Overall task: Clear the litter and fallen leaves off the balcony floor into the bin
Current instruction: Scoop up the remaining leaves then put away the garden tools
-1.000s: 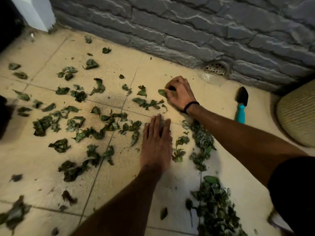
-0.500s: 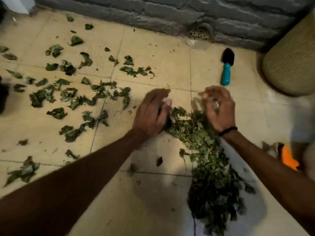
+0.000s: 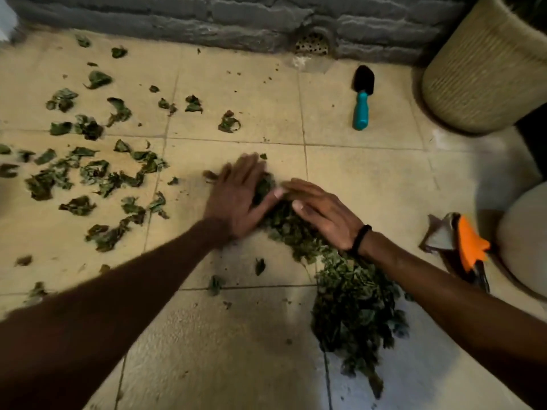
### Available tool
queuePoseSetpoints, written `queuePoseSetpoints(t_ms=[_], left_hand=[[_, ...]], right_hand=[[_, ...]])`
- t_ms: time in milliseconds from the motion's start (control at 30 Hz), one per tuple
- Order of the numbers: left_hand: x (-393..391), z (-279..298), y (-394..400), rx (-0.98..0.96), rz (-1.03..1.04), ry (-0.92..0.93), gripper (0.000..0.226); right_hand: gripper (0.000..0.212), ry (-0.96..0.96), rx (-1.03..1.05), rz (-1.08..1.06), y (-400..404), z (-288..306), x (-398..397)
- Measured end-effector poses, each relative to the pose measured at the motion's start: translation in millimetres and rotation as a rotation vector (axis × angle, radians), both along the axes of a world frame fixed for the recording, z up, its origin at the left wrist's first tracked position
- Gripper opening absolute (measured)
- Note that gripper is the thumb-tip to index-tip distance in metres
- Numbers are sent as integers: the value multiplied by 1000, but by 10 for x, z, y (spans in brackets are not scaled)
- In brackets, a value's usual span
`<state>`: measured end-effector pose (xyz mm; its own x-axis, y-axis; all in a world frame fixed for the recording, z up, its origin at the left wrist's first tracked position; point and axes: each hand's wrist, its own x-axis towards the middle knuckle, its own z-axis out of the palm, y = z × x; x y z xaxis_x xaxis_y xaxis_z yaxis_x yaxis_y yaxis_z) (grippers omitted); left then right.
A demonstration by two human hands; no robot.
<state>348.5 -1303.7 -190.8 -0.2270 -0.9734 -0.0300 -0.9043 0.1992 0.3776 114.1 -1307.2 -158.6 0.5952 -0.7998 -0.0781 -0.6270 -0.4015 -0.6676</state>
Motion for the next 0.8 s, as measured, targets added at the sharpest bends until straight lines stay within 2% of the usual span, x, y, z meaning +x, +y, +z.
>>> queuePoseSetpoints(t_ms=[67,200,300,433,533,600,667,800], left_hand=[[-280,31,290,-18,-132,114,82],[-461,46,382,-6,-146,331,70],[-555,83,283,8,-109,362,69],[-787,68,492,-6,-171,344,70],[-1014,24,866,-20,-117,426,65],[-1164,-1,1069,-21,-51,532,59],[-1287,18,1159,17,76,705,54],[-1363,196,1059,49,445,1053,48]], right_hand=[[46,-101,-74,-154,294,146,-135],[47,-328,-190,-788,1113,151,-665],[54,-229,-212,-1095,1734,-167,-964],[60,-198,-160,-1093,1668,-282,-686],[54,-279,-121,-1002,1403,-227,-215],[48,-449,-68,-910,1267,-215,37],[47,-672,72,-881,1161,-186,213],[54,-1076,351,-956,993,-74,380]])
